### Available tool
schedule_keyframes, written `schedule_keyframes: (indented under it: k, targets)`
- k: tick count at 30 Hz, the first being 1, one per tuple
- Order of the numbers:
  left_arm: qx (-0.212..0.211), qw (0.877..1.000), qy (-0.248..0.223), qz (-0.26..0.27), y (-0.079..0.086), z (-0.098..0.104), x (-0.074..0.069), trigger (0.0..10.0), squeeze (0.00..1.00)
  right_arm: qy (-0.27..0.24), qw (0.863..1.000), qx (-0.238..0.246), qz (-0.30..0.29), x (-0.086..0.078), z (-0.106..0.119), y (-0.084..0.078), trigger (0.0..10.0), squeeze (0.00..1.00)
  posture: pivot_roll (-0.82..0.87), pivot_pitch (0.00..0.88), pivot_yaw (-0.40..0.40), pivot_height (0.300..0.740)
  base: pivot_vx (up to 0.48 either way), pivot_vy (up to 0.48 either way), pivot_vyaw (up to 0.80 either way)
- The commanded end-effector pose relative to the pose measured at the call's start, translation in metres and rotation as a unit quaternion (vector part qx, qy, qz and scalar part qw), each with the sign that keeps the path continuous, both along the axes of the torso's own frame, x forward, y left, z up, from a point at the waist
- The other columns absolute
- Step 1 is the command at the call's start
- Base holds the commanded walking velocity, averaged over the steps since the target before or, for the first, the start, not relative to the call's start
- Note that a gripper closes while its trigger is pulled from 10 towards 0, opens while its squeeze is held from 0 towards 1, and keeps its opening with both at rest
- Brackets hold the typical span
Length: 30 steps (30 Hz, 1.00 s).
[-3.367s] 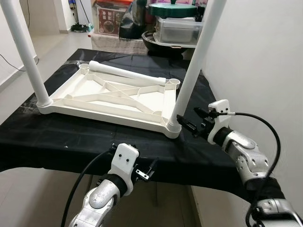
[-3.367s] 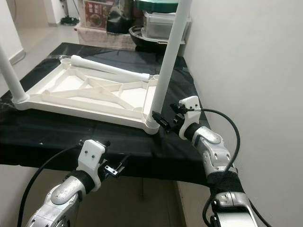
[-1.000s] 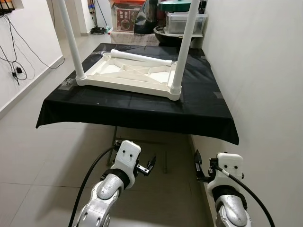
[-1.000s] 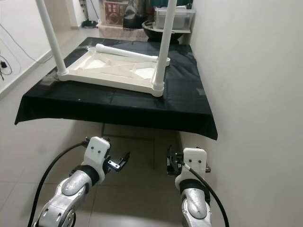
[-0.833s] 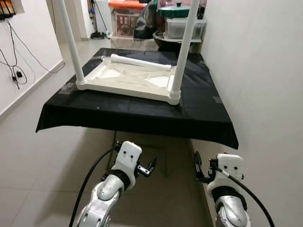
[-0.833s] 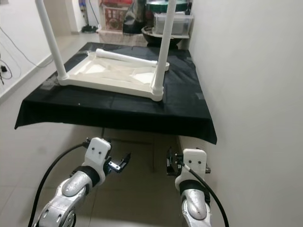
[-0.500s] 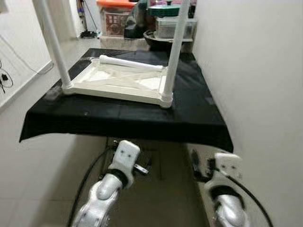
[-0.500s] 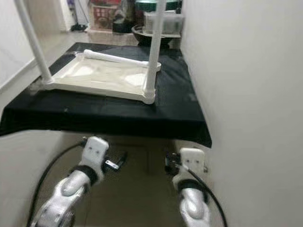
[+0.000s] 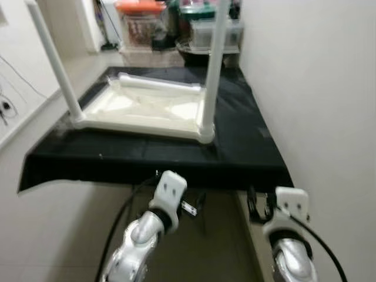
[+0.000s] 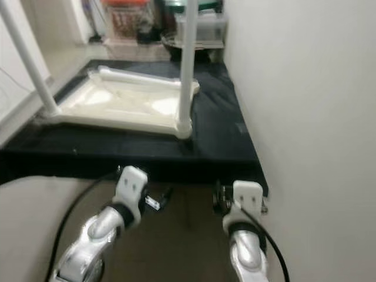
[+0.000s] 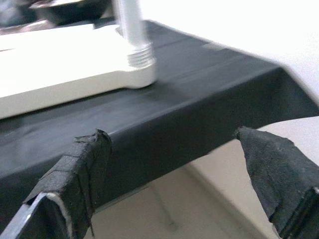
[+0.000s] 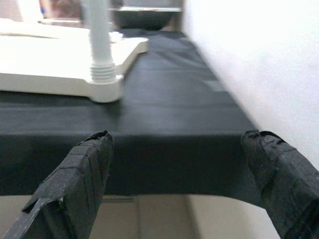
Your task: Building children table
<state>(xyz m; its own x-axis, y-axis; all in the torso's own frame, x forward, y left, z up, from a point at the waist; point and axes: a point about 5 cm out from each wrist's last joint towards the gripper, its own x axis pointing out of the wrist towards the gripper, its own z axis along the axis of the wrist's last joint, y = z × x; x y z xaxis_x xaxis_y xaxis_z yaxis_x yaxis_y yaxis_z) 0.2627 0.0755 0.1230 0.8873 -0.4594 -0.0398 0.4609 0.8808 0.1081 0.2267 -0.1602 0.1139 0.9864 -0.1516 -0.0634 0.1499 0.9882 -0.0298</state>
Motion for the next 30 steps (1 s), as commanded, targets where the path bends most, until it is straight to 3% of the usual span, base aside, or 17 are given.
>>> schedule_keyframes:
  k: [1, 20, 30]
  targets:
    - [0.003, 1.000, 0.006, 0.007, 0.0041, -0.0030, 0.0010, 10.0, 0.00, 0.003, 1.000, 0.002, 0.002, 0.0001, -0.0004, 0.0018, 10.0, 0.00, 0.12, 0.000, -0.069, 0.740, 0.281, 0.000, 0.00]
    - [-0.001, 1.000, 0.004, 0.010, 0.0050, -0.0027, 0.0007, 10.0, 0.00, -0.002, 1.000, 0.007, -0.010, 0.0005, 0.0003, -0.0008, 10.0, 0.00, 0.12, 0.000, -0.073, 0.740, 0.279, 0.000, 0.00]
    - [-0.014, 0.999, -0.014, 0.044, 0.0123, 0.0023, 0.0026, 10.0, 0.00, 0.007, 1.000, 0.004, 0.004, 0.0039, -0.0028, -0.0001, 10.0, 0.00, 0.12, 0.000, -0.074, 0.740, 0.279, 0.000, 0.00]
